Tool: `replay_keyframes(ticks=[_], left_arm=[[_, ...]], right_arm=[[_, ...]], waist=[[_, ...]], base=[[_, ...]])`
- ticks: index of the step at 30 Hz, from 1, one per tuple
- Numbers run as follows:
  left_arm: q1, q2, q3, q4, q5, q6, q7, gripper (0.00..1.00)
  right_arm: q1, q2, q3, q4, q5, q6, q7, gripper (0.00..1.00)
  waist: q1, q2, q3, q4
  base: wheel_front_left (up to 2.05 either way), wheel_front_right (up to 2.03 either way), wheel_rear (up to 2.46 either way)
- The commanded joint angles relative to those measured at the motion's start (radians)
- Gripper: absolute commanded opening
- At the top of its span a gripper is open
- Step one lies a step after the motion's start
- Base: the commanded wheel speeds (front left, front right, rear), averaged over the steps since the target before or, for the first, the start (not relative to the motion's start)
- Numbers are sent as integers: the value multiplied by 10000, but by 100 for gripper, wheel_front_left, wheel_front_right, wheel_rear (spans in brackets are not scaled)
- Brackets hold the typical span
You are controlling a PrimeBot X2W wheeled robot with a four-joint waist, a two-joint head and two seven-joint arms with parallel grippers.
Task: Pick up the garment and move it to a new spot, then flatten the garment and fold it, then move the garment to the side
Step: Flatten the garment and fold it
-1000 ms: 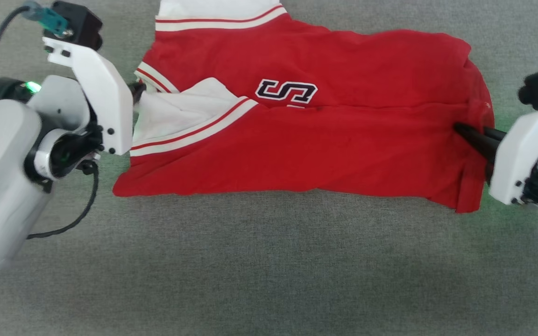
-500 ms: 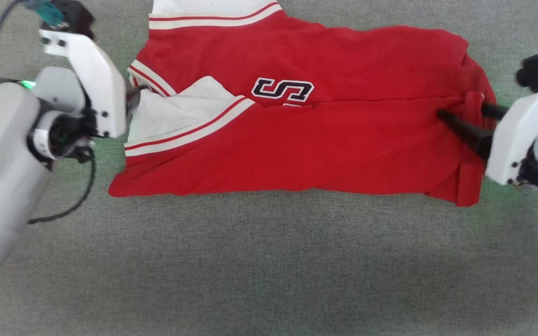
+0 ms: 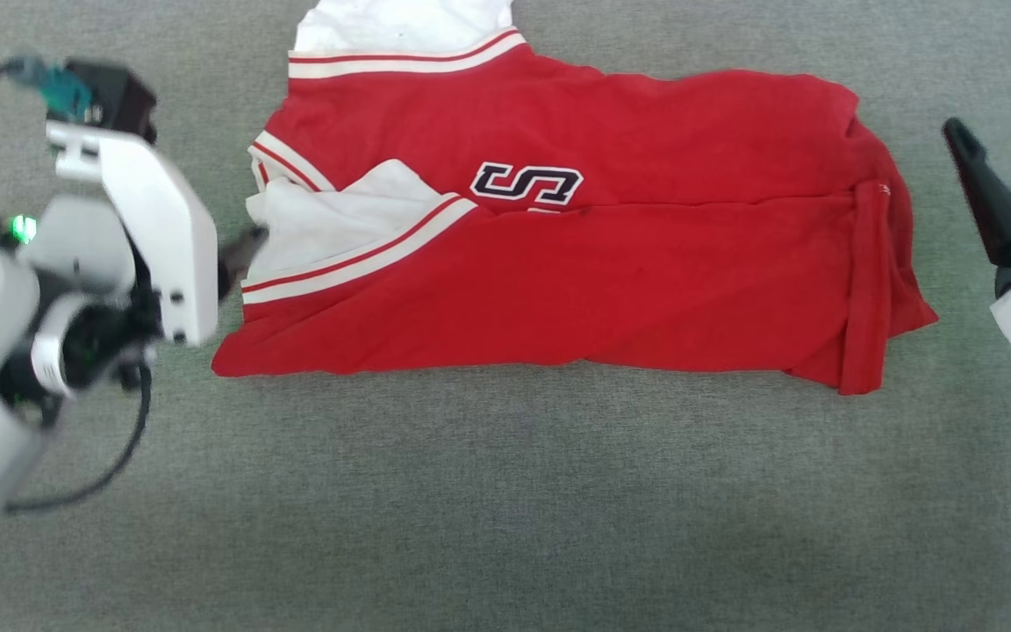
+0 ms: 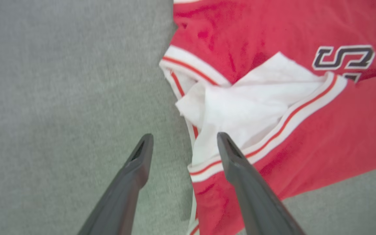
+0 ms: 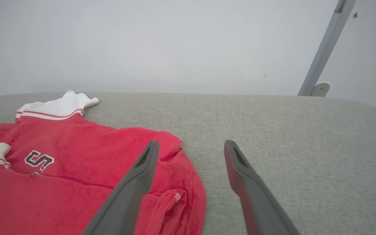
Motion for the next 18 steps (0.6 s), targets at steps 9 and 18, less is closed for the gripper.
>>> replay_keyframes(ticks=[9, 18], left_arm=[[1387, 735, -15, -1703, -307, 1298, 264, 100], [2114, 381, -237, -443, -715, 1483, 351, 100]], right_arm=[[1326, 1548, -1439, -1204, -1185, -4, -947, 100], [2567, 2691, -1456, -1750, -1407, -2, 156, 100]], waist=[[0, -1, 15, -363], [0, -1, 68, -819]], base=[[0, 0, 0], [0, 0, 0]])
